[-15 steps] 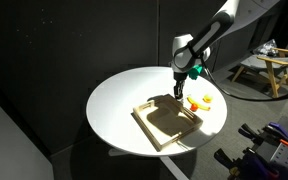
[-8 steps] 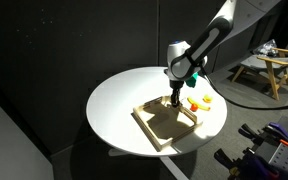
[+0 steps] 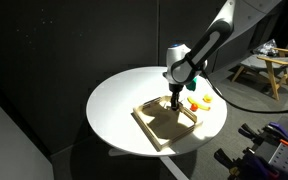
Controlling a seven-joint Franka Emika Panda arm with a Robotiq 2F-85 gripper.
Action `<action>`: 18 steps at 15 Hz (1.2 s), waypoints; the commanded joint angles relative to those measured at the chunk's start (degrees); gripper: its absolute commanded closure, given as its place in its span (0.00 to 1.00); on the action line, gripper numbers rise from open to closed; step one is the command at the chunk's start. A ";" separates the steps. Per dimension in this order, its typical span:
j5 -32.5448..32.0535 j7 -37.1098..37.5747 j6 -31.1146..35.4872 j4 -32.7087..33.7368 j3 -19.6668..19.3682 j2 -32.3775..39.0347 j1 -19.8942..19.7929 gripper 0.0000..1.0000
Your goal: Put the plum in the crate
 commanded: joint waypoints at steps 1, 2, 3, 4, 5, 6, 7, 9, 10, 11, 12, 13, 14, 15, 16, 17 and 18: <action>-1.79 0.91 0.93 -1.97 -0.04 -1.49 -0.06 0.15; -1.75 0.89 0.84 -2.02 -0.04 -1.49 -0.11 0.08; -1.72 0.87 0.82 -2.14 -0.05 -1.57 -0.17 0.02; -1.69 0.92 0.77 -2.26 -0.08 -1.69 -0.20 0.00; -1.59 1.31 0.60 -2.50 -0.21 -2.01 -0.17 0.00; -1.43 1.80 0.28 -2.86 -0.40 -2.54 -0.21 0.00; -1.24 2.04 0.16 -3.17 -0.49 -2.99 -0.36 0.00; -0.65 3.54 -0.92 -3.94 -1.02 -4.42 -0.63 0.00; -0.46 4.89 -1.45 -4.45 -1.52 -5.35 -0.62 0.00; -0.32 6.15 -2.00 -5.00 -2.00 -6.28 -0.62 0.00; -0.30 7.65 -2.53 -5.64 -2.60 -7.32 -0.51 0.00; -0.36 9.20 -3.09 -6.31 -3.21 -8.37 -0.38 0.00; -0.42 10.56 -3.62 -6.98 -3.70 -9.35 -0.30 0.00; -0.60 11.89 -4.04 -7.84 -4.21 -10.48 -0.18 0.00; -0.71 13.17 -4.34 -8.89 -4.62 -11.74 -0.13 0.00; -0.73 14.25 -4.66 -9.87 -4.94 -12.93 -0.13 0.00; -0.67 15.20 -4.90 -10.98 -5.19 -14.24 -0.18 0.00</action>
